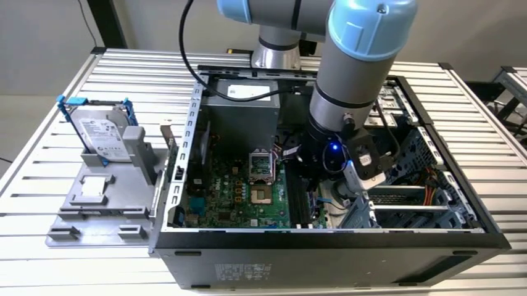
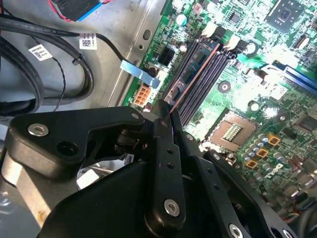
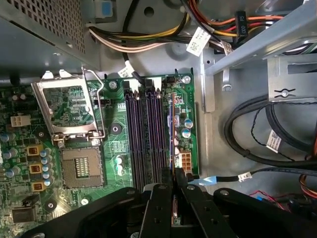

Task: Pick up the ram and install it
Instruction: 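Insert the ram into the slot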

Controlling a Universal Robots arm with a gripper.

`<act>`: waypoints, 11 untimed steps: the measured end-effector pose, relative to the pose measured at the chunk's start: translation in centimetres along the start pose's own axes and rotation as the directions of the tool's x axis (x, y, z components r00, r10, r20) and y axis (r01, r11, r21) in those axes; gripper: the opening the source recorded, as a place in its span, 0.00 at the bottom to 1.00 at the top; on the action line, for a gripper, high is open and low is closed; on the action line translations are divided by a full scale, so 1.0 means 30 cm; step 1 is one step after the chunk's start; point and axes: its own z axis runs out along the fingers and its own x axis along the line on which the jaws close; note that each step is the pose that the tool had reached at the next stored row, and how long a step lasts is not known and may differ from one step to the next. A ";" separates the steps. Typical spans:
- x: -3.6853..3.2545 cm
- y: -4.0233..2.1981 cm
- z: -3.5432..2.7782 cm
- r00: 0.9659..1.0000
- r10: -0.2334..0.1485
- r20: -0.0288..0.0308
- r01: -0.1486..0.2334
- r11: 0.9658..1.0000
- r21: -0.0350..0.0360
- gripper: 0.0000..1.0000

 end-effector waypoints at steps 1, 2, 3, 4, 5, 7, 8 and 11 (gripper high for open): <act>-0.001 0.000 0.002 1.000 -0.002 0.000 0.002 1.000 0.000 0.00; -0.001 0.000 0.004 1.000 -0.003 0.000 0.003 1.000 0.000 0.00; -0.001 0.000 0.006 1.000 -0.003 0.000 0.003 1.000 0.000 0.00; -0.001 0.001 0.007 1.000 -0.004 0.000 0.004 1.000 0.000 0.00; -0.001 0.001 0.007 1.000 -0.004 0.000 0.004 1.000 0.000 0.00; -0.001 0.004 0.009 1.000 -0.004 0.000 0.004 1.000 0.000 0.00; -0.001 0.005 0.010 1.000 -0.004 0.000 0.004 1.000 0.000 0.00; -0.001 0.005 0.014 1.000 -0.004 0.000 0.004 1.000 0.000 0.00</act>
